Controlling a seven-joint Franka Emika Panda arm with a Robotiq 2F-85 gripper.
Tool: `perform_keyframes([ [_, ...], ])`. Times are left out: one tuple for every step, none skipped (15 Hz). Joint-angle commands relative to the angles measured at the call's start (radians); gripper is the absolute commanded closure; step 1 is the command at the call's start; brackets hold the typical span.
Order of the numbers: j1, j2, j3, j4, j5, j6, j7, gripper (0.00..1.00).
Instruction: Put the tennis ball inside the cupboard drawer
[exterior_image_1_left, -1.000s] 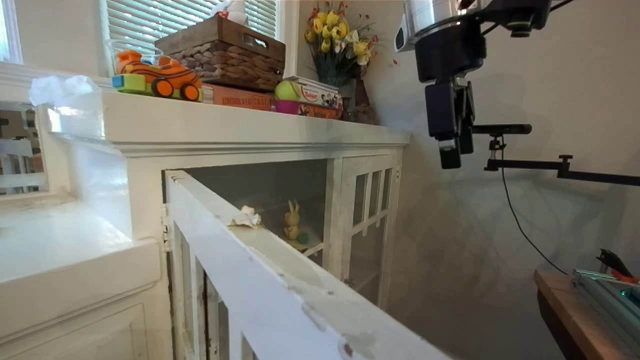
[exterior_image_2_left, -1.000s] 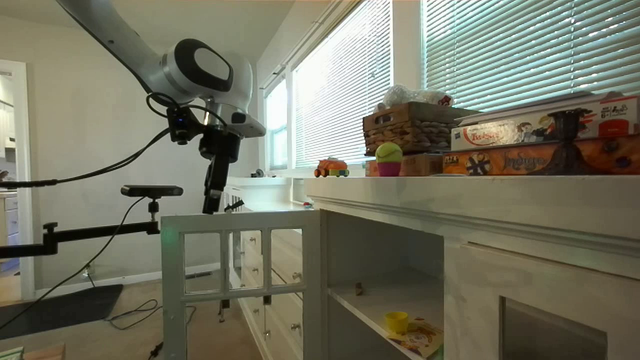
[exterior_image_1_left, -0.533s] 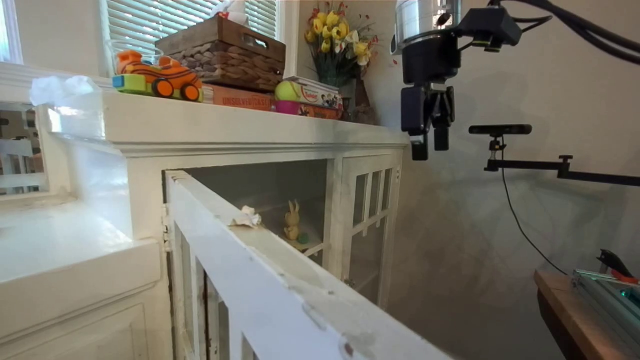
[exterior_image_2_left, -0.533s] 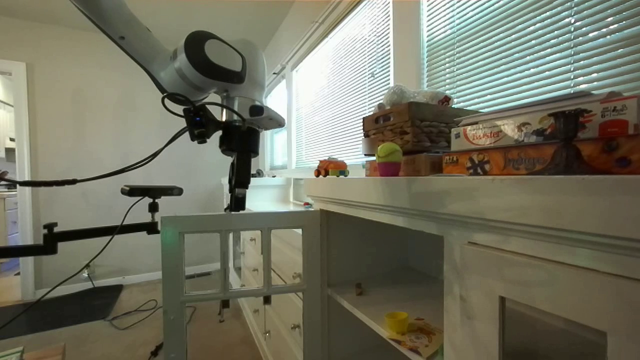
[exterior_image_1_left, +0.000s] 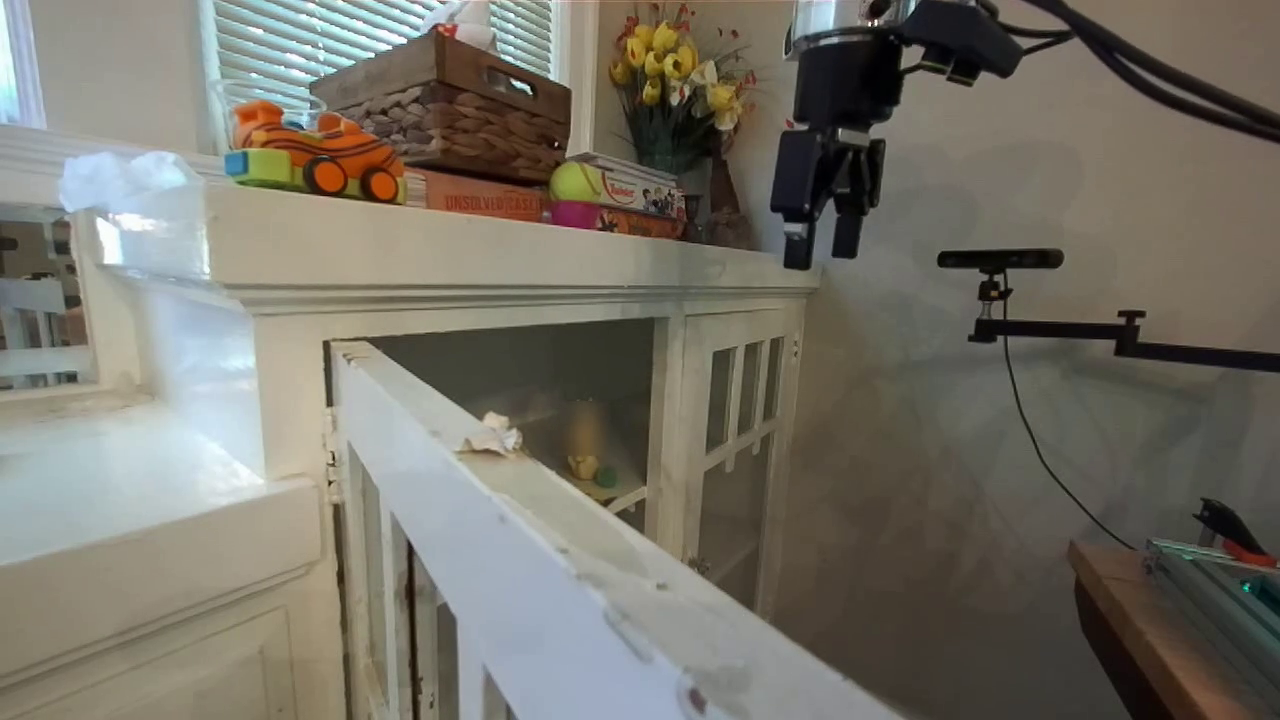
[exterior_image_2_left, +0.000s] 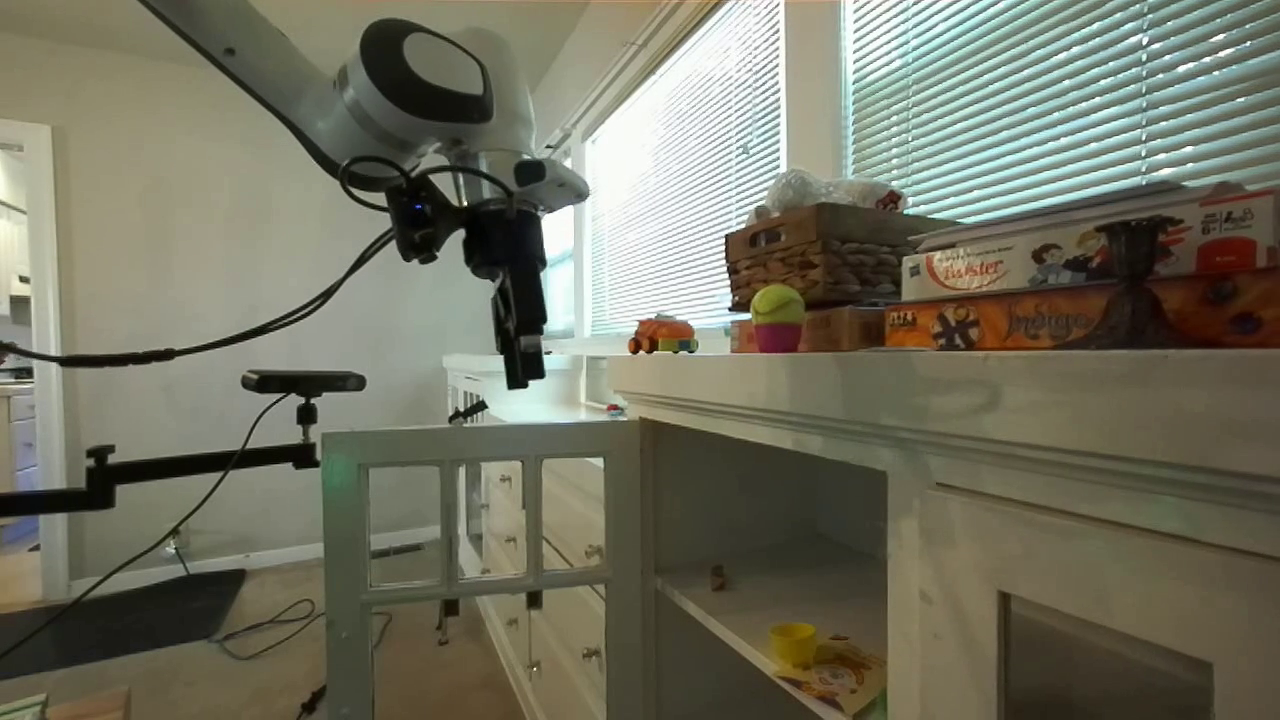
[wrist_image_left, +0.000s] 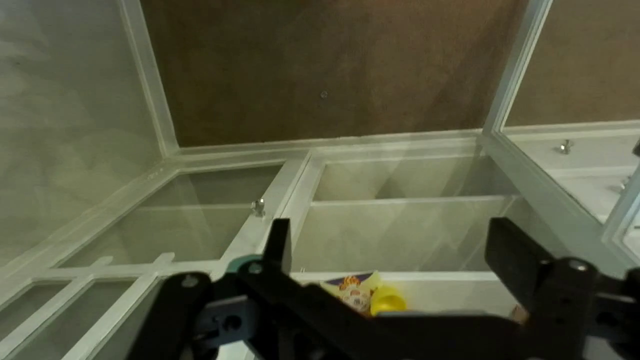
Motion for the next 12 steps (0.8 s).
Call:
perform_keyframes([
  [-0.041,-0.075,0.004,0.001,-0.095,0.095,0.034,0.00],
  [-0.059,-0.079,0.005,0.012,-0.124,0.129,0.036,0.00],
  [-0.075,-0.082,0.007,0.019,-0.144,0.160,0.042,0.00],
  [-0.091,-0.084,0.009,0.027,-0.163,0.190,0.048,0.00],
  [-0.106,-0.084,0.010,0.037,-0.180,0.218,0.050,0.00],
  [-0.120,-0.081,0.009,0.042,-0.193,0.250,0.049,0.00],
  [-0.135,-0.066,0.005,0.056,-0.203,0.283,0.045,0.00],
  [-0.147,-0.052,0.000,0.066,-0.203,0.311,0.043,0.00],
  [-0.162,-0.039,-0.003,0.078,-0.210,0.355,0.040,0.00],
  [-0.174,-0.023,-0.007,0.092,-0.209,0.393,0.034,0.00],
  [-0.190,-0.009,-0.001,0.112,-0.199,0.382,0.052,0.00],
  [-0.201,-0.009,0.006,0.123,-0.191,0.353,0.066,0.00],
])
